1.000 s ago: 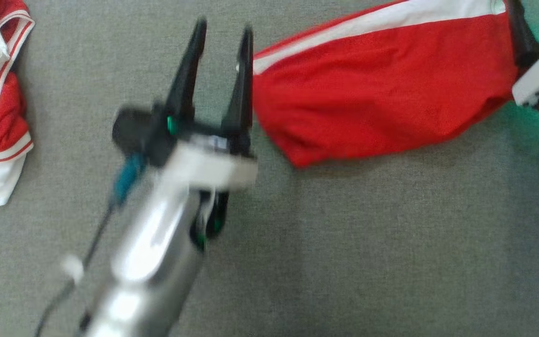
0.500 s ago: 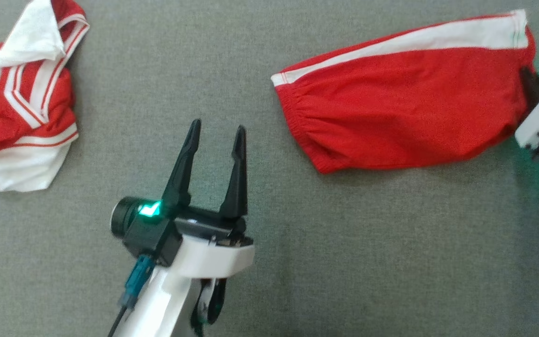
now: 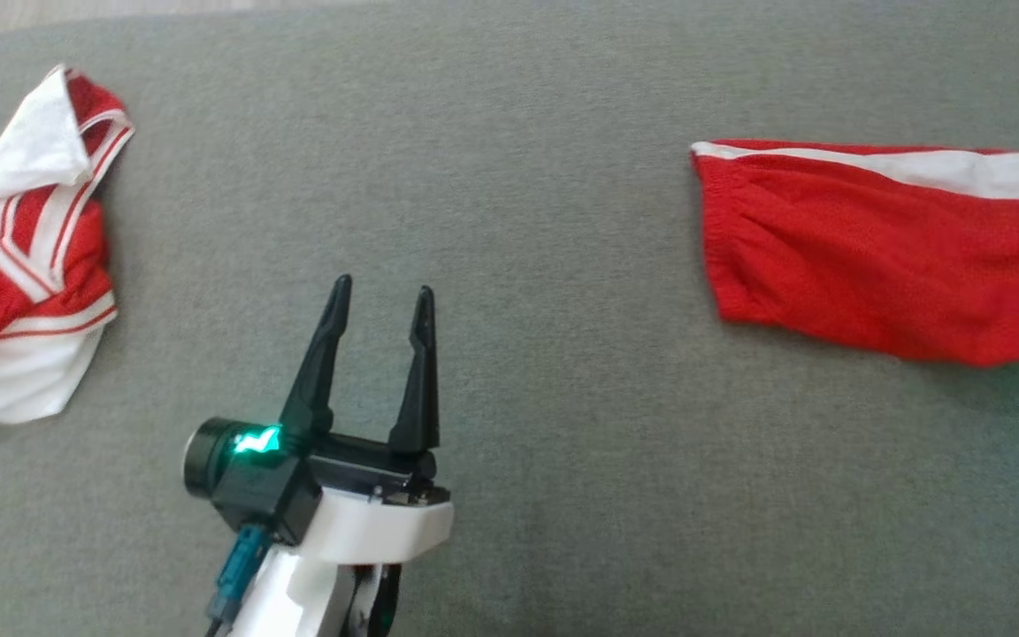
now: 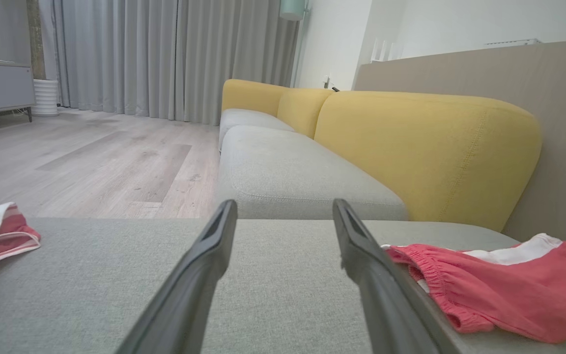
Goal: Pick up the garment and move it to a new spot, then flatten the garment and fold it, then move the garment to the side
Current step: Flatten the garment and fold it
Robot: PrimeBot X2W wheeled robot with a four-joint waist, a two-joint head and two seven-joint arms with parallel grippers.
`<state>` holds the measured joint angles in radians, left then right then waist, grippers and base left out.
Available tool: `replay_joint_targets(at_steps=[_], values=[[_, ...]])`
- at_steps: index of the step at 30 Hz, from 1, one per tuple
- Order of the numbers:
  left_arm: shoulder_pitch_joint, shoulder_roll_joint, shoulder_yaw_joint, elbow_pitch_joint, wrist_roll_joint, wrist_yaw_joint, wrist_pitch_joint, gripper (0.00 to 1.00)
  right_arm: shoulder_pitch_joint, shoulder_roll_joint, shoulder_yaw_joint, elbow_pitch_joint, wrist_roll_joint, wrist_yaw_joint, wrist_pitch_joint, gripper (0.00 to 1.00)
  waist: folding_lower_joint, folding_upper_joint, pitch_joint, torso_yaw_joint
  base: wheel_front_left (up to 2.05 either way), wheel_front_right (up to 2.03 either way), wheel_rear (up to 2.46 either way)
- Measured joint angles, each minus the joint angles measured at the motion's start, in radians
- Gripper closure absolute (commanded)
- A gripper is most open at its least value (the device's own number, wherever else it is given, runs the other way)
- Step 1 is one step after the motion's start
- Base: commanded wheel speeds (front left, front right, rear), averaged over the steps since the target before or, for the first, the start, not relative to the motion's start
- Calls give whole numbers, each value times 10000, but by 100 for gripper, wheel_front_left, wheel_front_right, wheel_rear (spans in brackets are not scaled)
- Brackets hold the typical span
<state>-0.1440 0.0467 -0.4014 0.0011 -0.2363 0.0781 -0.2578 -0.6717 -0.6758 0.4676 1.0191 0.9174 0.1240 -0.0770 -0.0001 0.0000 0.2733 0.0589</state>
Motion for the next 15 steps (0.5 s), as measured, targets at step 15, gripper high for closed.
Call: replay_joint_targets(at_steps=[15], values=[[105, 8, -58, 355, -161, -165, 0, 0, -423, 2094, 1083, -4968, 788, 0, 974, 100, 1, 0, -625, -604, 0, 0, 0]])
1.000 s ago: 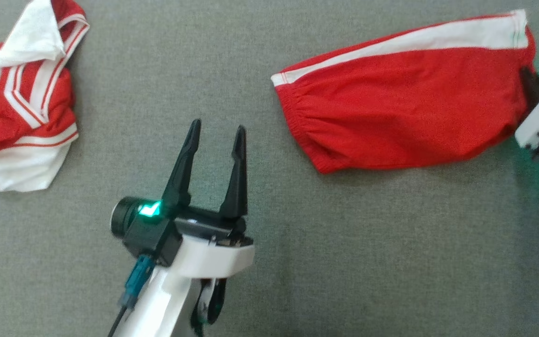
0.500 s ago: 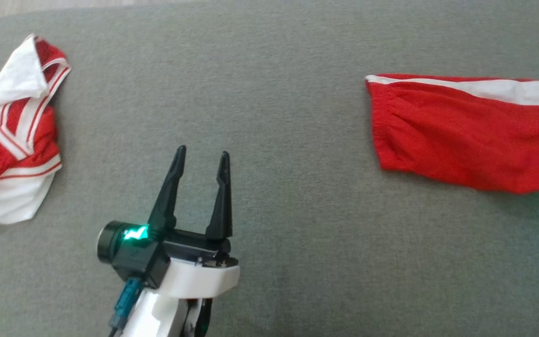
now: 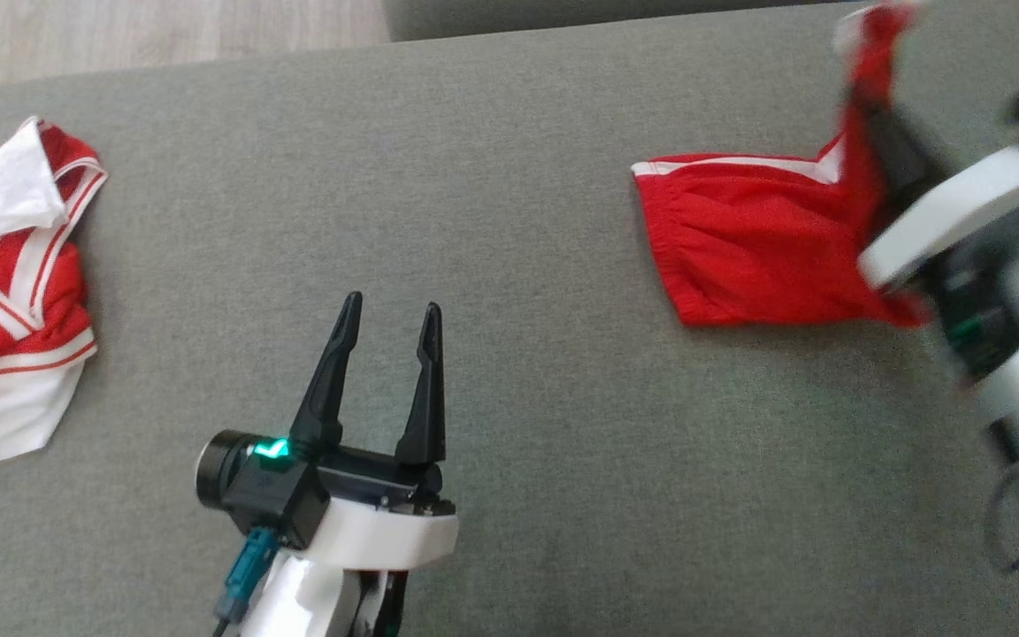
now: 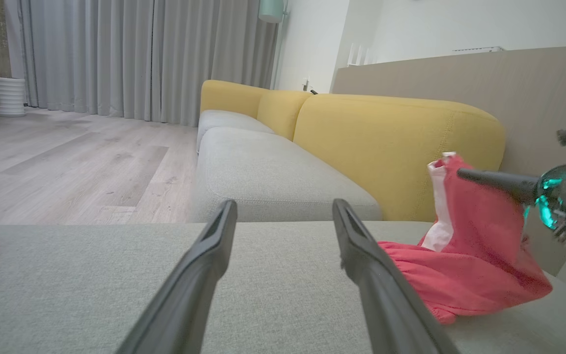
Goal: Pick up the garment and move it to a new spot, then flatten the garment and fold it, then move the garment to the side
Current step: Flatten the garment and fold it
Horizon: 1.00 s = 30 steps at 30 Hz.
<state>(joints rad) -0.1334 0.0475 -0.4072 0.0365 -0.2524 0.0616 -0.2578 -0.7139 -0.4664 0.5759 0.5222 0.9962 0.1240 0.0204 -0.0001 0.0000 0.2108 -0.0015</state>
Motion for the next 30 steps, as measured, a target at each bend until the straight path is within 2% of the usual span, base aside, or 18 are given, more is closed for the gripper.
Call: replay_joint_targets(at_steps=[1, 2, 3, 4, 8, 9, 11, 13, 15, 19, 22, 26, 30], values=[[0, 2, -36, 13, -52, 0, 0, 0, 169, 257, 221, -104, -119, 0, 109, 100, 0, 0, -21, 38, 0, 0, 0], [0, 0, -67, 33, -96, 2, 0, 0, 381, 573, 389, -128, -194, 0, 173, 92, 1, 0, -45, 77, 0, 0, 0], [0, 2, -90, 50, -150, 4, 0, 0, 628, 918, 523, -73, -253, 0, 194, 25, 1, 0, -81, 114, 0, 0, 0], [0, 0, -111, 81, -196, 8, 0, 0, 879, 1225, 629, 48, -451, 0, 100, 0, 1, 0, -126, 150, 0, 0, 0], [56, 2, -121, 207, -359, 79, 0, 0, 1677, 1847, 334, 171, -922, 0, -1551, 0, 1, 0, -402, 310, 0, 0, 0], [56, 2, -121, 207, -359, 79, 0, 0, 1677, 1847, 334, 171, -922, 0, -1551, 0, 1, 0, -402, 310, 0, 0, 0], [262, 2, -81, 211, -387, 138, 0, 0, 1854, 1770, 123, 144, -1365, 0, -2322, 0, 0, 0, -622, 363, 0, 0, 0], [595, 2, 21, 209, -401, 217, 2, 0, 2168, 1668, -382, -44, -1864, 0, -2646, 0, 0, 0, -875, 390, 0, 0, 0], [958, 8, 230, 207, -439, 290, 2, 0, 2767, 1620, -1137, -389, -2617, 0, -2704, 0, 0, 0, -1152, 386, 0, 0, 0], [1686, 23, 577, 242, -403, 355, 2, 0, 4832, 1833, -3187, -1931, -4378, 0, -2713, 0, -1, 0, -1772, 314, 0, 0, 0], [2193, 35, 779, 295, -351, 439, 2, 0, 6420, 2347, -4337, -2721, -5417, 0, -2713, 0, -2, 0, -2191, 236, 0, 0, 0], [2740, 44, 970, 616, -228, 441, 4, 0, 7820, 2740, -4675, -2987, -6686, 0, -2713, 0, -2, 0, -2696, 148, 0, 0, 0], [3310, 52, 1244, 943, 121, 545, 6, 0, 8519, 2972, -4556, -3005, -7427, 0, -2713, 0, -3, 0, -3130, 41, 0, 0, 0]])
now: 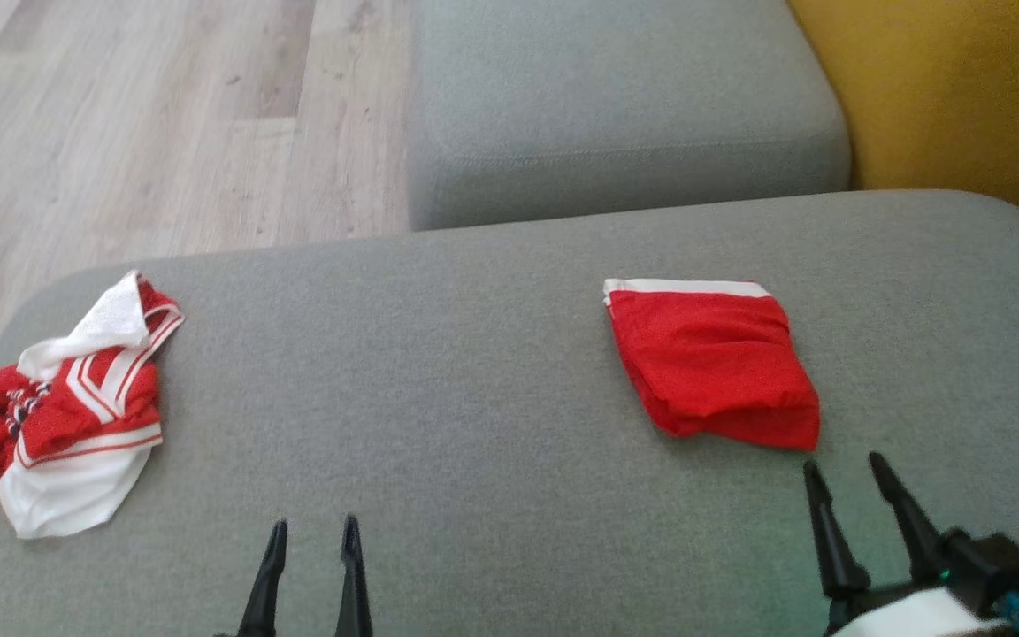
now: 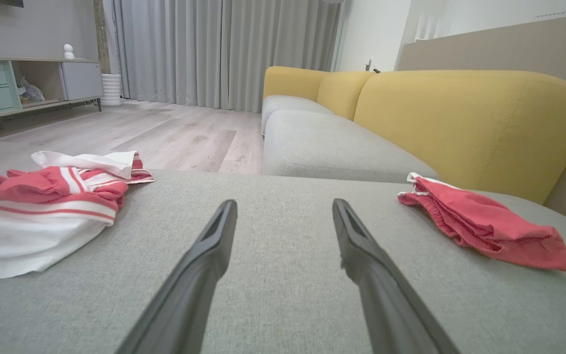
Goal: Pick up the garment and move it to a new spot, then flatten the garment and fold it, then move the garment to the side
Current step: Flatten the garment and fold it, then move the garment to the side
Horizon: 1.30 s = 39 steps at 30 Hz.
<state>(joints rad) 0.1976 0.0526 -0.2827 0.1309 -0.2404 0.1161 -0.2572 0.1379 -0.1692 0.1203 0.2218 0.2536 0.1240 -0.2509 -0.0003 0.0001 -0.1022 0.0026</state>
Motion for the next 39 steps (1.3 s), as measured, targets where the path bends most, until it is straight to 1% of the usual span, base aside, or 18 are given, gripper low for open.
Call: replay_joint_targets(at_steps=[2, 6, 13, 16, 32, 39], values=[[255, 0, 96, 102, 27, 73, 4, 0, 205, 67, 79, 2, -194, 0, 0, 0, 1, 0, -158, -79, 0, 0, 0], [399, 2, 297, 222, 23, 75, 6, 0, 399, 75, 92, 2, -368, 0, 0, 0, 2, 0, -286, -203, 0, 0, 0], [401, 0, 491, 222, 27, 58, 6, 0, 405, 157, 82, 4, -514, 0, 0, 0, 4, 0, -253, -170, 0, 0, 0], [401, 0, 508, 232, 29, -25, 6, 0, 405, 165, 71, 4, -516, 0, 0, 0, 4, 0, -244, -126, 0, 0, 0], [417, 0, 531, 226, 38, -17, 6, 0, 402, 288, 15, 23, -541, 0, 0, 0, 4, 0, -116, -190, 0, 0, 0], [416, 0, 510, 171, 42, -13, 6, 0, 398, 295, -203, 23, -675, 0, 0, 0, 3, 0, 36, -173, 0, 0, 0]])
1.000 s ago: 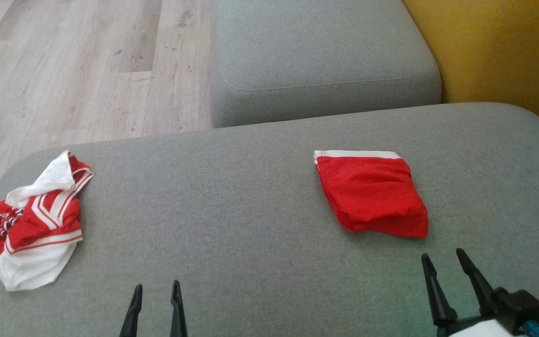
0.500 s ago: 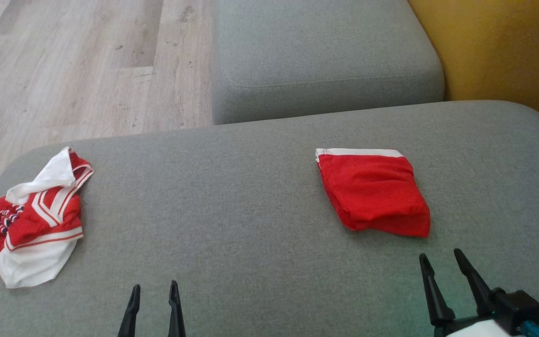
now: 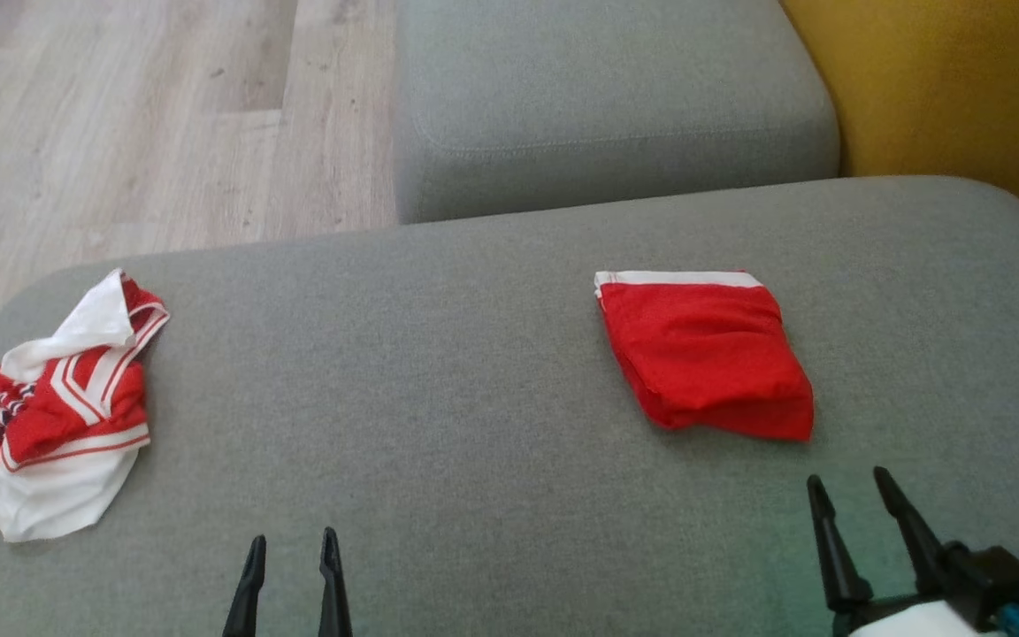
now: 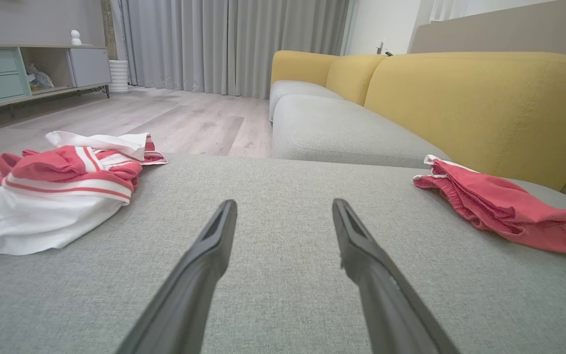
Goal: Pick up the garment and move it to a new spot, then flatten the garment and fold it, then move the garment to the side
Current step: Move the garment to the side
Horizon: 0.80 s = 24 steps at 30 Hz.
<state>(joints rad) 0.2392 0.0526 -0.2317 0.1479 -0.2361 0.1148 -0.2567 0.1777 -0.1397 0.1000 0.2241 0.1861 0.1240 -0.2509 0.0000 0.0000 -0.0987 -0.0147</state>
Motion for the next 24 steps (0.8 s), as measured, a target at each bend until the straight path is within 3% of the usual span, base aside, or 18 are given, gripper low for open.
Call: replay_joint_targets(at_steps=[6, 11, 15, 19, 24], values=[[-81, 0, -173, -153, 4, 84, 0, 0, -420, 19, -322, 198, 146, 0, 0, 0, 0, 0, 532, 31, 0, 0, 0], [-662, 0, -546, -351, 146, 84, 0, 0, -2351, -337, -464, 773, 598, 0, 0, 0, 1, 0, 1382, 102, 0, 0, 0], [-1651, -6, -790, -545, 259, 90, 0, 0, -4269, -1034, -610, 2111, 1014, 0, 178, 0, 4, 0, 2245, 229, 0, 0, 0], [-2239, -10, -1049, -541, 242, 96, 0, 0, -6144, -1647, -242, 3960, 1829, 0, 1271, 0, 5, -1, 3162, 445, 0, 0, 0], [-2595, -10, -1304, -420, 142, 98, 0, 0, -6995, -1871, 673, 5519, 2717, 0, 2096, 0, 3, -1, 3712, 736, 0, 0, 0]])
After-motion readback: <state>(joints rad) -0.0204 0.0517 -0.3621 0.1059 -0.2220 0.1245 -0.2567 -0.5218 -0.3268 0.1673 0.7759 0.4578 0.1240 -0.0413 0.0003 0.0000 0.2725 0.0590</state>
